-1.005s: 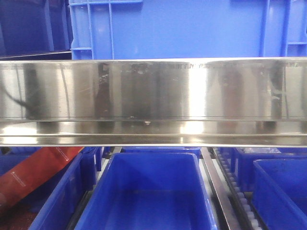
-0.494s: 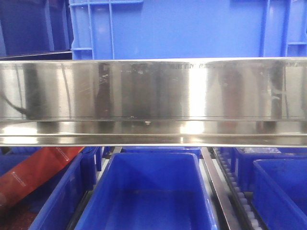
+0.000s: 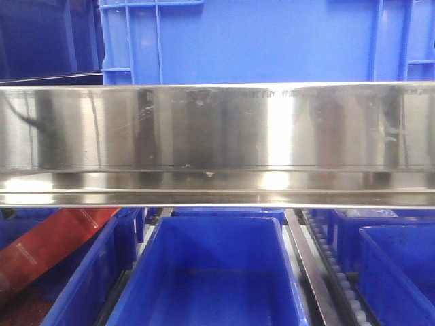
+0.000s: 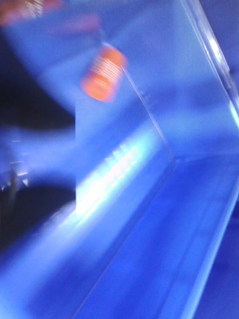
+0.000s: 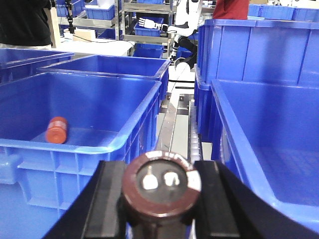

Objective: Place cylindrical capacitor in blue bin on shelf

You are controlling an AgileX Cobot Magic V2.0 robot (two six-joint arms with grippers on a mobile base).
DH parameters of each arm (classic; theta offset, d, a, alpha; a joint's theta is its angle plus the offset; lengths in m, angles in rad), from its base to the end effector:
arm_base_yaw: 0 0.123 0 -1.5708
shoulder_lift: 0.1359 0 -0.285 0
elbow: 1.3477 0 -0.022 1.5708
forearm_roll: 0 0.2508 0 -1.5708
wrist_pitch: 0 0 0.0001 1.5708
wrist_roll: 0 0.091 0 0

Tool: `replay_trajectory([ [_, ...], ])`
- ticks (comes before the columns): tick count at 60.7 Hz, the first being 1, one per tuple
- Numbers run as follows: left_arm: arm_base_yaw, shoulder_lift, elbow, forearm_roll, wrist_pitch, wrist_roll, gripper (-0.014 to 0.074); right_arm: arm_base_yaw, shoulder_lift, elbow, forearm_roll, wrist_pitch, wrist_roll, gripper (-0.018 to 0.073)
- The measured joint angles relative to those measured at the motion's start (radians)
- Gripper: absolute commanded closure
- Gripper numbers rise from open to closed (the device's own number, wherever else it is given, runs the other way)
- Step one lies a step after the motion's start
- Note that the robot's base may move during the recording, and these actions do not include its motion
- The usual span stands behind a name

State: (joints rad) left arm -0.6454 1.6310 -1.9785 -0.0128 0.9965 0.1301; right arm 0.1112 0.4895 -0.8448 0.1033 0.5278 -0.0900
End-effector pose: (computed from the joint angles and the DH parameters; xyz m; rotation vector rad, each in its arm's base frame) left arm 0.2796 -0.2117 0.4796 0.8116 1.9901 -0.3176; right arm 0.0757 0.0132 0.4095 -0.1320 1.6499 0.1270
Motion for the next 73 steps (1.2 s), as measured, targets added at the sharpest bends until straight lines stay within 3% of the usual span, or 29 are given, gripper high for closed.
replay_trajectory([
  [9, 0.041, -0.111, 0.082, 0.0, 0.044, -0.01, 0.0707, 0.0, 0.0, 0.0, 0.0, 0.002, 0.0, 0.0631],
  [18, 0.1, -0.261, 0.263, 0.0, 0.039, -0.034, 0.0707, 0.0, 0.0, 0.0, 0.0, 0.006, 0.0, 0.0631],
  [45, 0.282, -0.854, 0.818, 0.002, -0.137, -0.091, 0.0707, 0.013, 0.089, -0.013, 0.002, -0.004, 0.0, 0.0631],
  [59, 0.351, -1.051, 0.989, 0.002, -0.15, -0.121, 0.0707, 0.114, 0.274, -0.189, 0.002, -0.007, -0.038, 0.0631],
  [73, 0.368, -1.129, 1.019, 0.002, -0.15, -0.122, 0.0707, 0.234, 0.575, -0.493, 0.002, 0.066, -0.053, 0.0631],
])
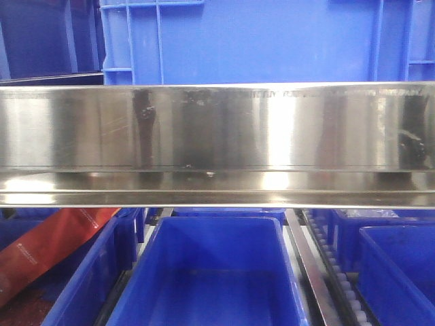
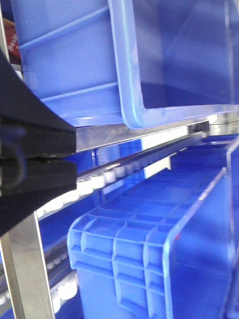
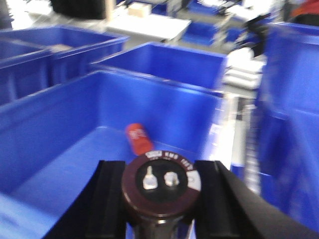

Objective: Place cylindrical capacitor in blue bin on shelf

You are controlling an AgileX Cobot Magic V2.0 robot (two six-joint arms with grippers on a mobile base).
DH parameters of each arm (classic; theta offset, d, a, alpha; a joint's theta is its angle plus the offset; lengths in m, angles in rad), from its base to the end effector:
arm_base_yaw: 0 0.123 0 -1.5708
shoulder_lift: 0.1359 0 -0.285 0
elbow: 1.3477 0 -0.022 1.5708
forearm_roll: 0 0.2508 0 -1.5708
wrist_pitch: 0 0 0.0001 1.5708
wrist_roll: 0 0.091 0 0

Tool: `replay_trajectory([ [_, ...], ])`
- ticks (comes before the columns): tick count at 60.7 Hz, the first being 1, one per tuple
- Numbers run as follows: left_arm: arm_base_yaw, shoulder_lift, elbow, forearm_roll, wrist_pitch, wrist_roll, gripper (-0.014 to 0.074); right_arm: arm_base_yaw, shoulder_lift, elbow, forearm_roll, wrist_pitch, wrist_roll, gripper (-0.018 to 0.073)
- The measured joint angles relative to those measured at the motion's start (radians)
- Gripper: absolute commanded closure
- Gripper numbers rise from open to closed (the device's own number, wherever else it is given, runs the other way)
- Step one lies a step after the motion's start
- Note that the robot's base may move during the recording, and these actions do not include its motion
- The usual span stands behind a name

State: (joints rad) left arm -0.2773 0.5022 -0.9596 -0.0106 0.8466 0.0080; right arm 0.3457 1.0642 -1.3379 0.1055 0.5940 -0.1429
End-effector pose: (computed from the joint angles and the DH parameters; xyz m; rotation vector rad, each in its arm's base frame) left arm 0.0585 -0.0174 0.4144 0.2658 1.8586 -0.1977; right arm 0.1977 0.0769 0.4769 -0.4015 1.7633 0.2600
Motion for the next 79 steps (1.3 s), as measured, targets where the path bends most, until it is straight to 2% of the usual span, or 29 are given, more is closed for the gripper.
replay_trajectory([
  [10, 0.0, -0.002, 0.003, 0.0, 0.01, 0.0, 0.0707, 0.062, 0.251, -0.24, 0.002, 0.146, -0.003, 0.0631],
  [18, 0.001, -0.002, 0.004, 0.0, 0.015, 0.0, 0.0707, 0.078, 0.416, -0.398, 0.014, 0.257, -0.003, 0.0631],
  [35, 0.001, -0.002, 0.004, 0.0, 0.015, -0.002, 0.0707, 0.077, 0.643, -0.484, 0.046, 0.31, -0.003, 0.0624],
  [39, 0.001, -0.002, 0.004, 0.0, 0.015, -0.002, 0.0707, 0.077, 0.674, -0.483, 0.047, 0.316, -0.003, 0.0596],
  [44, 0.001, -0.002, 0.004, 0.0, 0.015, -0.002, 0.0707, 0.077, 0.704, -0.483, 0.047, 0.318, -0.003, 0.0489],
  [54, 0.001, -0.002, 0.004, 0.0, 0.015, -0.002, 0.0707, 0.078, 0.719, -0.483, 0.05, 0.32, -0.003, 0.0088],
  [59, 0.001, -0.002, 0.004, 0.0, 0.015, -0.002, 0.0707, 0.078, 0.719, -0.491, 0.05, 0.32, -0.003, -0.0005],
  [64, 0.001, -0.002, 0.004, 0.0, 0.015, -0.002, 0.0707, 0.078, 0.719, -0.493, 0.05, 0.32, -0.003, 0.0001],
  [70, 0.001, -0.002, 0.004, 0.0, 0.015, -0.002, 0.0707, 0.078, 0.706, -0.493, 0.05, 0.32, -0.003, 0.007],
  [79, 0.003, -0.002, 0.004, 0.0, 0.015, -0.002, 0.0707, 0.078, 0.648, -0.493, 0.051, 0.32, -0.003, 0.029],
])
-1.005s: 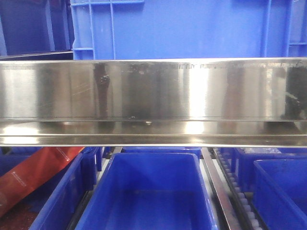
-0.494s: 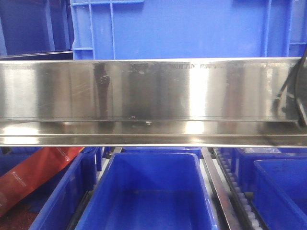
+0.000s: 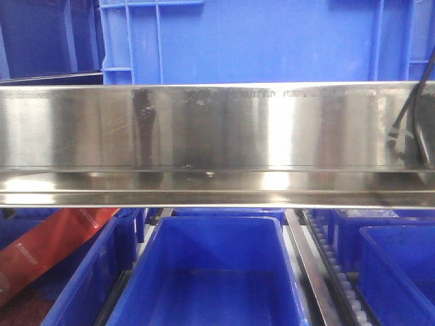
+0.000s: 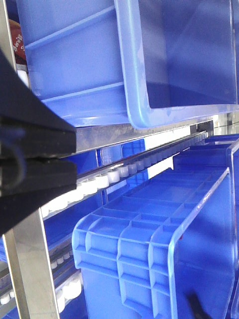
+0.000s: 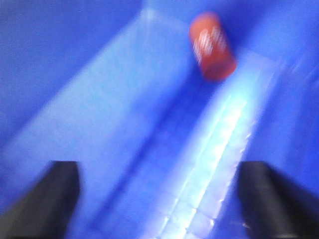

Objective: Place cylindrical capacitor in blue bin on shelf

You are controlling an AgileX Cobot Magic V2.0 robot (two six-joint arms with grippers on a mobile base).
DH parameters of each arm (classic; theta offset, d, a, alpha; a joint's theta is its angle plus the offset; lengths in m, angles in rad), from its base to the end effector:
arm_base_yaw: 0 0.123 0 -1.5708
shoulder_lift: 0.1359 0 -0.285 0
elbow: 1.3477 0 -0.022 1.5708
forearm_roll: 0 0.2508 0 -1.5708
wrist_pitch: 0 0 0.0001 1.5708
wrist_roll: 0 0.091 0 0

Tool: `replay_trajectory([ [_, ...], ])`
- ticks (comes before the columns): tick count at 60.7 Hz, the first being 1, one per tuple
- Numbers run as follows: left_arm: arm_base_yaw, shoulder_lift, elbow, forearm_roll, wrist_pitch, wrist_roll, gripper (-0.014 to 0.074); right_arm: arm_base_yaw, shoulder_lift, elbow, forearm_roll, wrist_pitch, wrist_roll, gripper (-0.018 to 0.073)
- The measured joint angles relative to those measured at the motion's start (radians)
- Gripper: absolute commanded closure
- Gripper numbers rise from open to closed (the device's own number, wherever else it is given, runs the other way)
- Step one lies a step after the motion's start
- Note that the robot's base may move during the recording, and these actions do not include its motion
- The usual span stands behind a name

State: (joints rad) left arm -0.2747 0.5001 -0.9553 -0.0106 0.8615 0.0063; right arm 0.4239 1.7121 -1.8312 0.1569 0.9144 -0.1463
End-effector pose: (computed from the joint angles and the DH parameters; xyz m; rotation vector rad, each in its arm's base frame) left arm 0.0581 -0.0171 0.4119 0.2643 1.8760 -0.1955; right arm 0.3489 0.1698 0.4116 -0.6013 2.2086 0.3369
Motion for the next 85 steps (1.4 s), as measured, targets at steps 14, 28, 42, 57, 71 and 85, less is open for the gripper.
replay_trajectory([
  [14, 0.002, 0.0, 0.0, 0.0, 0.0, 0.0, 0.0707, -0.014, -0.157, 0.01, 0.0, -0.003, 0.002, 0.0668],
  [28, 0.002, 0.0, 0.0, 0.0, 0.0, 0.0, 0.0707, -0.104, -0.396, 0.217, 0.0, -0.099, 0.002, 0.072],
  [42, 0.002, 0.0, 0.0, 0.0, 0.0, 0.0, 0.0707, -0.172, -0.66, 0.55, -0.041, -0.261, 0.002, 0.072],
  [57, 0.002, -0.002, 0.011, 0.0, -0.041, 0.0, 0.0707, -0.172, -0.933, 0.891, -0.071, -0.429, 0.002, 0.072],
  [71, 0.002, -0.002, 0.024, 0.0, -0.051, 0.0, 0.0707, -0.172, -1.132, 1.112, -0.075, -0.484, 0.002, 0.072],
  [85, 0.002, -0.002, 0.024, 0.0, -0.053, 0.0, 0.0707, -0.172, -1.249, 1.21, -0.079, -0.512, 0.006, 0.072],
])
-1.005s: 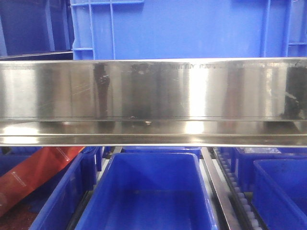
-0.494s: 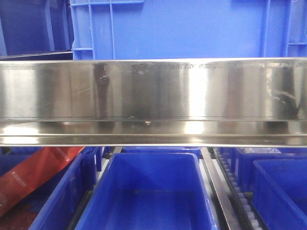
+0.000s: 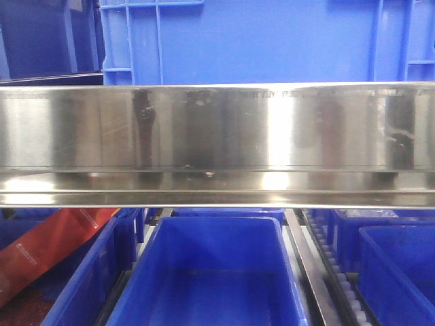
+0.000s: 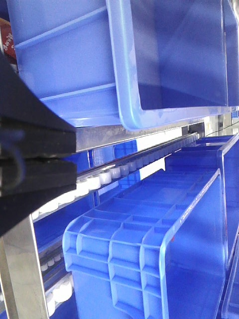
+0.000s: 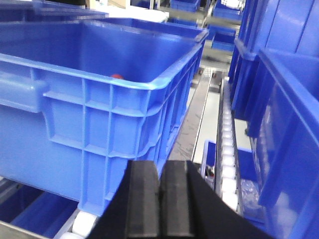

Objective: Place cylindrical capacitor in blue bin on shelf

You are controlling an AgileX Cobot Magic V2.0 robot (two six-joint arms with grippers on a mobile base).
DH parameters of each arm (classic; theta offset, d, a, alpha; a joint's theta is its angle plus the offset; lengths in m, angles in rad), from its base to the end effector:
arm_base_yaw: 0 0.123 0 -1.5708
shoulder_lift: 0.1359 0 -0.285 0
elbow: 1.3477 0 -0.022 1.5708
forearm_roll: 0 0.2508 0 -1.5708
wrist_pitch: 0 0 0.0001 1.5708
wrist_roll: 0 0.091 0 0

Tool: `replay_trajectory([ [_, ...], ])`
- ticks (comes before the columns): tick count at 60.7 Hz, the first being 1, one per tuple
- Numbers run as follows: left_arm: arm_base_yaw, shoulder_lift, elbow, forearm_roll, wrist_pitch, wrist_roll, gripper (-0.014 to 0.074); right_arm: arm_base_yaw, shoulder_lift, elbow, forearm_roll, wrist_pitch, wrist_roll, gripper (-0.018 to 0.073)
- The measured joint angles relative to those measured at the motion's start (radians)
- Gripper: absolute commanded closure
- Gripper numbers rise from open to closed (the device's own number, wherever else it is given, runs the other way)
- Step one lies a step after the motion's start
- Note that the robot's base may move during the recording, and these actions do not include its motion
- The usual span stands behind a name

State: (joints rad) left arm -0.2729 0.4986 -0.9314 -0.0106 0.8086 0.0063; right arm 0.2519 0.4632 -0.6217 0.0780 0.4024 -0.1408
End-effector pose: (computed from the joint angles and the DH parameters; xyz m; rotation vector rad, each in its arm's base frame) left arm 0.0618 -0.0180 0.4097 0.2579 1.8461 -0.1970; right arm 0.0888 0.0257 0.3519 -0.2985 1.7030 0.1613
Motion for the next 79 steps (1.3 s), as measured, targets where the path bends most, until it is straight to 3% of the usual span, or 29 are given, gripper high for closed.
replay_trajectory([
  [52, 0.002, -0.002, 0.002, 0.011, -0.002, 0.0, 0.0707, 0.0, -0.01, 0.002, 0.0, -0.029, 0.0, 0.072],
  [65, 0.101, -0.095, 0.126, 0.039, -0.126, 0.0, 0.0707, 0.0, -0.01, 0.002, 0.0, -0.029, -0.002, 0.072],
  [73, 0.186, -0.212, 0.299, 0.032, -0.26, -0.006, 0.0707, 0.0, -0.01, 0.002, 0.0, -0.029, -0.002, 0.072],
  [79, 0.215, -0.282, 0.435, 0.022, -0.367, -0.006, 0.0707, 0.0, -0.01, 0.002, 0.0, -0.029, -0.002, 0.072],
])
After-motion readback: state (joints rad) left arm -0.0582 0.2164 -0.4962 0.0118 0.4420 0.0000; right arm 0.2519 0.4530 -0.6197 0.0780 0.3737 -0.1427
